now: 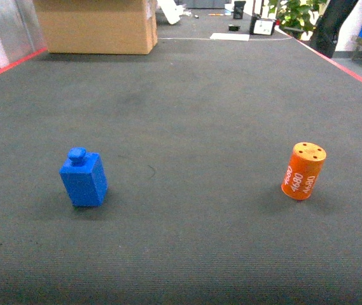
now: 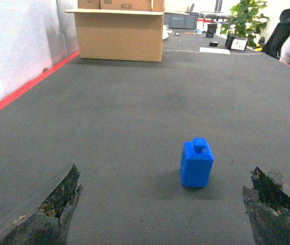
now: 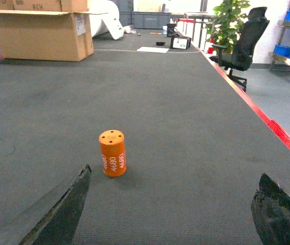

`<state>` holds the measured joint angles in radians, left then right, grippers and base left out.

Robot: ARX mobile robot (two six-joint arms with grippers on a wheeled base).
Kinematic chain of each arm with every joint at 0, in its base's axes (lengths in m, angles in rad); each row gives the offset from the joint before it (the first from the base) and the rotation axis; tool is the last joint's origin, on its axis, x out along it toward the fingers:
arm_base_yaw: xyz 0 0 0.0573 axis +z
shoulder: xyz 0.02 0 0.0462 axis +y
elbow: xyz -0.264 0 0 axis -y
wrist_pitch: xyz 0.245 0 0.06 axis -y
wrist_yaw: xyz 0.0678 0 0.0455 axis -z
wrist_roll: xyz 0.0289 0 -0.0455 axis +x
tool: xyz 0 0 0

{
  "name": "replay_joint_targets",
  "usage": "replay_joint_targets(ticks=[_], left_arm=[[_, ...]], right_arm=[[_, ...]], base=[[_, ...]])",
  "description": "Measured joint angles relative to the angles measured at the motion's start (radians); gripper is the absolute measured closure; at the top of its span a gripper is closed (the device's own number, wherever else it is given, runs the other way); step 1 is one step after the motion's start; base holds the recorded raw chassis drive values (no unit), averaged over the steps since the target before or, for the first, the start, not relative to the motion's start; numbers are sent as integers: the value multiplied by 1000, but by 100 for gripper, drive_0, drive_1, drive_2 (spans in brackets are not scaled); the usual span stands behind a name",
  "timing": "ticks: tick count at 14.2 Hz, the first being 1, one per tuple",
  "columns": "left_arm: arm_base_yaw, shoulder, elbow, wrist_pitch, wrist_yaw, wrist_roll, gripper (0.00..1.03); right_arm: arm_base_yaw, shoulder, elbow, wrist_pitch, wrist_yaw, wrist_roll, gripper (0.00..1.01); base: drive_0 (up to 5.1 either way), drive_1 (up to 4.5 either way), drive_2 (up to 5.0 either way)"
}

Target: Sort blue parts and orange caps into right shelf containers

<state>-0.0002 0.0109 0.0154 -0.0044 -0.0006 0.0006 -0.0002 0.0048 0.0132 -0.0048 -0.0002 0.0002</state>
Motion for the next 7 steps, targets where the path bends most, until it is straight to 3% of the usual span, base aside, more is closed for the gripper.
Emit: replay_joint_targets(ticks=[7], left_arm=[[0, 0, 0, 0, 0, 0, 5]], right_arm=[[0, 0, 0, 0, 0, 0, 3]], base=[[0, 0, 0]])
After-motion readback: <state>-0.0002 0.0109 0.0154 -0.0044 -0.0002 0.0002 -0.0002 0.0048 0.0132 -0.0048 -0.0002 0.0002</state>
